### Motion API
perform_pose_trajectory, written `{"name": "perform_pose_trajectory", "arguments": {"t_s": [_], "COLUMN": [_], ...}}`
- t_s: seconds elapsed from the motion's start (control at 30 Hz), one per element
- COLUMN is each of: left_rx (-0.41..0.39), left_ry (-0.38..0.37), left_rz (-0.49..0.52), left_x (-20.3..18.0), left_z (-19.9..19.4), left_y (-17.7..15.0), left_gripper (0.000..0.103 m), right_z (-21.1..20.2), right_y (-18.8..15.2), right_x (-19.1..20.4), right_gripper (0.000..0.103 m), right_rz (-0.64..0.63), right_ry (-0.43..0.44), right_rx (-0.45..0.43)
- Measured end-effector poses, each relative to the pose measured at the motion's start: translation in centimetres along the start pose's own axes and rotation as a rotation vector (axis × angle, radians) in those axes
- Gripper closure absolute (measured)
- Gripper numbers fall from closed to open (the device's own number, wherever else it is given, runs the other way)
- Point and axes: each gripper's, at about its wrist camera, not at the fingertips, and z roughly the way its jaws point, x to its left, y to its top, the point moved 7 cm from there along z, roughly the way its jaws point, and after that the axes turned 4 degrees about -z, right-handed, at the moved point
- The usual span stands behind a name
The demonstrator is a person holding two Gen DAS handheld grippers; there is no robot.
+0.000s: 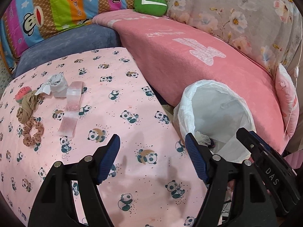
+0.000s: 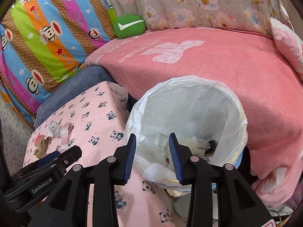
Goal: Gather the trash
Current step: 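Open both tools over the bin to drop the scrunchies, then grasp the clear bead bag with the right tool while the left grasps the beige scrunchie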
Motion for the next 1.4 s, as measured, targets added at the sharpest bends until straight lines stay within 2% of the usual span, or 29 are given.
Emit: {"name": "perform_pose_trajectory", "arguments": {"t_s": [0.1,0.67,0.8,1.0,1.4], "left_rx": [0.002,-0.008,-0.015,-0.026,-0.008], "left_ry": [0.009,0.071,0.091,0.121,0.197], "left_rz": [-0.027,-0.146,-0.166,-0.196,-0.321], "left_x": [1.4,9.4,11.1,13.8,21.6], "left_z": [-0.2,-1.5,-1.7,-2.0,-1.4], "left_y": [-0.1,-0.4,-0.5,-0.7,-1.4], "left_gripper": [0.035,0.035,0.035,0.035,0.035], "right_z": [0.1,0.9,1.2,1.9,4.4], "right_y": [-0.4,-2.3,-2.6,-3.3,-5.0], "right_x": [1.3,8.7,10.4,12.9,18.4], "right_gripper": [0.063,0.061,0.054,0.054,0.052], "right_rz": [-0.017,-0.132,-0.157,-0.195,-0.279], "right_ry": [0.011,0.061,0.069,0.083,0.111], "right_rx": [0.008,0.049,0.054,0.071,0.117]}}
